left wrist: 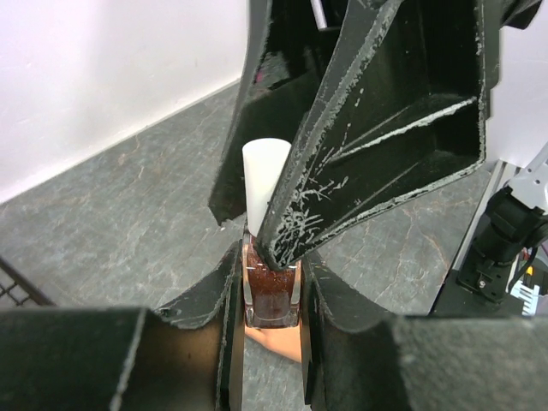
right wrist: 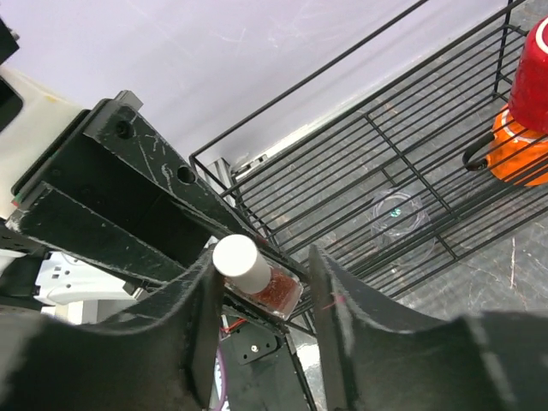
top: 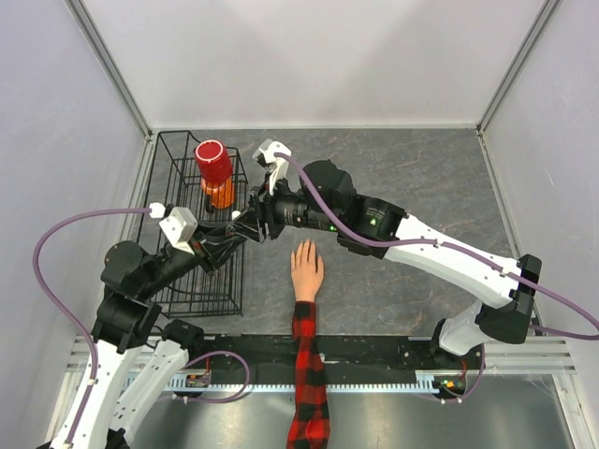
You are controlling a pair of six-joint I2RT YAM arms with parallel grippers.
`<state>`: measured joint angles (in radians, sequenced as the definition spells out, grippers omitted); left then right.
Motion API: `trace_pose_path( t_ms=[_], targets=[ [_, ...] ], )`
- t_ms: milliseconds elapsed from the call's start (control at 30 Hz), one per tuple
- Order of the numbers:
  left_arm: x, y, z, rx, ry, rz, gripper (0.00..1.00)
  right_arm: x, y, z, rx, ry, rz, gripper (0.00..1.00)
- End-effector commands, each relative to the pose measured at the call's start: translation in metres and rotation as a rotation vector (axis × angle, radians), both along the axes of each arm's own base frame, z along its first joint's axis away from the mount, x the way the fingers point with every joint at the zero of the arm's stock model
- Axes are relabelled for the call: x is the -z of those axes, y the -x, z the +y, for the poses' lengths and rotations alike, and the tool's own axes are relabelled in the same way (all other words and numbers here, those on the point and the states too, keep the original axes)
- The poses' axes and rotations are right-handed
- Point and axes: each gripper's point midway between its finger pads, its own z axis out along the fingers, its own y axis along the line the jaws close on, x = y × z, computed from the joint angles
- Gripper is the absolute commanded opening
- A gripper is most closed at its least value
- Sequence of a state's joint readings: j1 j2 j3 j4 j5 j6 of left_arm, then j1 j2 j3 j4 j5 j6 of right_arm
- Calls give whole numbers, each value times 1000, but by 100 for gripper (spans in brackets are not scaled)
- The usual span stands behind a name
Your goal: Paint the nails
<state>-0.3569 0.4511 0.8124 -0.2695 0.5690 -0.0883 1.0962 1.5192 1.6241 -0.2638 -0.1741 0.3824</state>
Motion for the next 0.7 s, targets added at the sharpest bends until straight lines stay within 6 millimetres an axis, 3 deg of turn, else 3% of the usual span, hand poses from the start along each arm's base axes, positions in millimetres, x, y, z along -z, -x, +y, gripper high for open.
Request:
trace_pose_path(
  t_ms=[0,100,200,367,467,567,633,667],
  targets=[
    [-7,3,0,9,-8,-51,2,-19,-8,-1,47,-34,-38,41],
    [-5,6,-3,37,-8,-40,2,-19,-10,-3,60,-29,-55,41],
    [-5,8,-5,55,-3,-28,2,-19,-6,-2,32,-28,-57,56],
    [-1,4,-7,55,-7,-8,2,-25,-4,-8,35,-31,-75,55],
    [0,4,-8,63,-8,3,2,-27,-6,-13,52,-30,-88,43],
    [-1,4,-10,76,-7,5,2,-23,-5,-12,39,-13,-95,25],
    [-2,9,-13,110,-6,8,2,-20,-2,-11,19,-3,-95,1],
    [-5,12,-15,128,-3,-2,2,-19,0,-11,-2,1,-105,0]
  ],
)
